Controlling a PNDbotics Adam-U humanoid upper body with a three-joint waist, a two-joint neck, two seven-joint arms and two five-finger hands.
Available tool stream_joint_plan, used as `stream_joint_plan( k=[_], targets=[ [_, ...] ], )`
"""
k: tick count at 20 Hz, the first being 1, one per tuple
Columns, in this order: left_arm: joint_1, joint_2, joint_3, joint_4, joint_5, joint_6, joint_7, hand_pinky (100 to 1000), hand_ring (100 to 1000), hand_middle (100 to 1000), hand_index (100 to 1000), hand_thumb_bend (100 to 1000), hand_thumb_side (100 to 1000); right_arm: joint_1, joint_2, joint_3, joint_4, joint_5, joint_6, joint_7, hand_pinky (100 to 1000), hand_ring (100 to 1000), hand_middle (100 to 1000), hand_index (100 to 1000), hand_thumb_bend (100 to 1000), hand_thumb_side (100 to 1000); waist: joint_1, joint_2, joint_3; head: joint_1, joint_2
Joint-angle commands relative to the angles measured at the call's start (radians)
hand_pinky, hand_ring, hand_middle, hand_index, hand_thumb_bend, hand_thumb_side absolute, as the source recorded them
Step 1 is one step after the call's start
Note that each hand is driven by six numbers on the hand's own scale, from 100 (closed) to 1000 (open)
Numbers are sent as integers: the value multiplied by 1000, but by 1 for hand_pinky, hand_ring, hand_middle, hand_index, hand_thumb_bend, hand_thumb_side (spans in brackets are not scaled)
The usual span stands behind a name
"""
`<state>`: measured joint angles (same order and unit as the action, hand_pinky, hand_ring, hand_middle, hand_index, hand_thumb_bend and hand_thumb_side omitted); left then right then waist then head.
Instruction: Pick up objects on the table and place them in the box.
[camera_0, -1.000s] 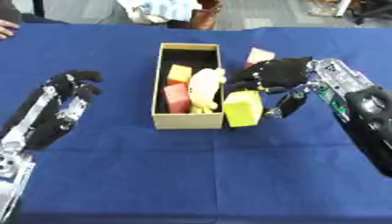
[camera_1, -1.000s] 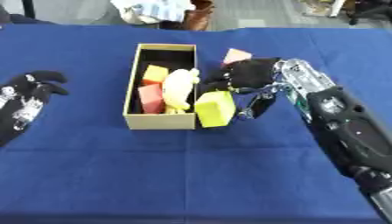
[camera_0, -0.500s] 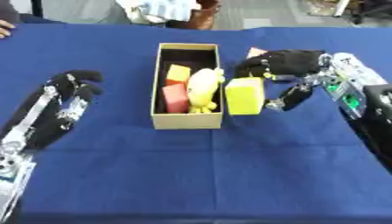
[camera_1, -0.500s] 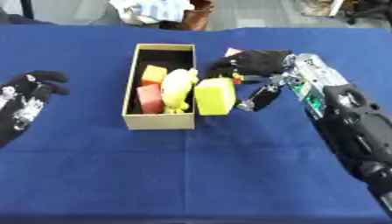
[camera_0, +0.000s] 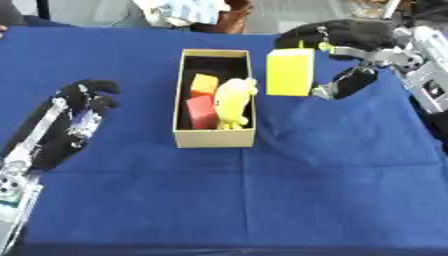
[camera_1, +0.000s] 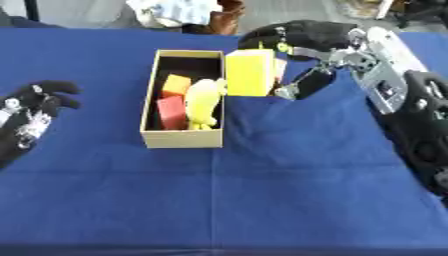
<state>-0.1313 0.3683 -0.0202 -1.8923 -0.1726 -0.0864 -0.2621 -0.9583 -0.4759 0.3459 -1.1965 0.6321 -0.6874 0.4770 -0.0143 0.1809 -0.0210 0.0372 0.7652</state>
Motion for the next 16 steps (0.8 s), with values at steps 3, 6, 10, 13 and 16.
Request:
stream_joint_plan(
  k=[3, 6, 10, 13, 16],
  targets=[
    [-6, 17, 2, -13, 5, -2, -6, 835, 711, 742, 840, 100, 772, -84, 70, -52, 68, 26, -109, 165, 876, 961, 945, 919, 100, 231, 2, -25, 12, -13, 5],
    [-10, 16, -3, -13, 6, -3, -12, 835, 711, 742, 840, 100, 774, -119, 128, -79, 143, 91, -102, 158, 876, 962, 948, 938, 100, 232, 0, -22, 28, -24, 5],
    [-15, 14, -9, -14, 7, -4, -19, 835, 710, 742, 840, 100, 779, -156, 188, -127, 224, 197, -88, 112, 876, 961, 950, 965, 100, 229, -3, -13, 59, -44, 5],
    [-22, 11, -15, -16, 7, -6, -25, 835, 710, 742, 840, 100, 782, -177, 231, -166, 280, 291, -66, 63, 875, 960, 949, 980, 100, 225, -3, -4, 86, -60, 5],
    [-27, 10, -20, -16, 8, -7, -32, 836, 710, 742, 840, 100, 786, -188, 270, -197, 329, 384, -46, 13, 875, 959, 950, 1000, 100, 224, -1, 4, 109, -73, 5]
  ],
)
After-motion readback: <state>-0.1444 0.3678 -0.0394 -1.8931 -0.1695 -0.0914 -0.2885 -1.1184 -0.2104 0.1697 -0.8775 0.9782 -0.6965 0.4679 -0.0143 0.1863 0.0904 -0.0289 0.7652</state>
